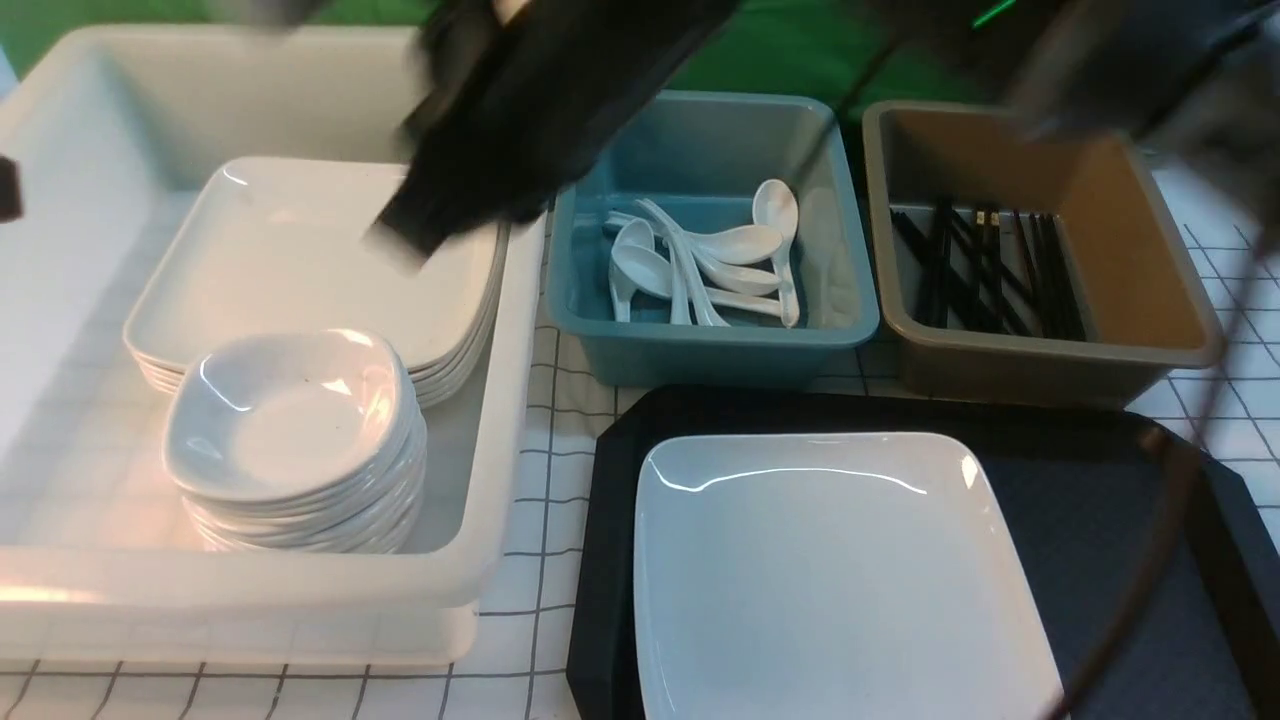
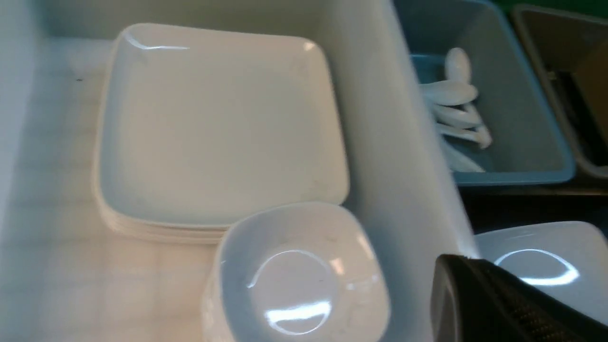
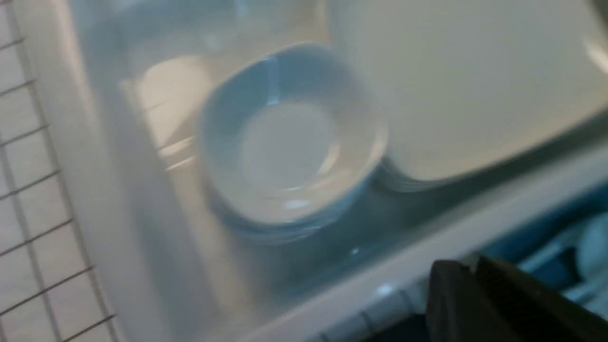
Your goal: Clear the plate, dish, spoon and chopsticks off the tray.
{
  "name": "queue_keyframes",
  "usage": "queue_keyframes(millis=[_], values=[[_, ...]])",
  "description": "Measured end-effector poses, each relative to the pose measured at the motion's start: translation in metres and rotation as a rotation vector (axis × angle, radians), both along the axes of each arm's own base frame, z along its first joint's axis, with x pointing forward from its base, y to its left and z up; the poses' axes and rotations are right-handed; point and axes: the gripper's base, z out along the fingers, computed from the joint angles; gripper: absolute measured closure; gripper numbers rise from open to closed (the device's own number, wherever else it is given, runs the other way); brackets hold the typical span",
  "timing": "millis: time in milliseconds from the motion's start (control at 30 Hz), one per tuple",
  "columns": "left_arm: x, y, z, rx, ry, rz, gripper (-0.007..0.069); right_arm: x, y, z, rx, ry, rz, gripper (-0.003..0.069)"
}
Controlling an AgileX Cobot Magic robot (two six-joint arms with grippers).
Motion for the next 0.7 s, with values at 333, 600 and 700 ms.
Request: queue_keyframes(millis=[333,600,700], values=[[-0.001,-0.039,0.002,-0.014,-0.027,-0.257,0.0627,0.027,-0.194,-0.009,0.0,0.191,-0.45,0.0659],[0.021,-0.096,-0.022,0.051,0.066,-0.464,0.0627,0.025,-0.267,-0.132,0.031,0.559,-0.615,0.0457],[0.033,-0.122,-0.04,0.086,0.129,-0.54,0.0627,0.027,-0.268,-0.167,0.065,0.594,-0.621,0.0316]])
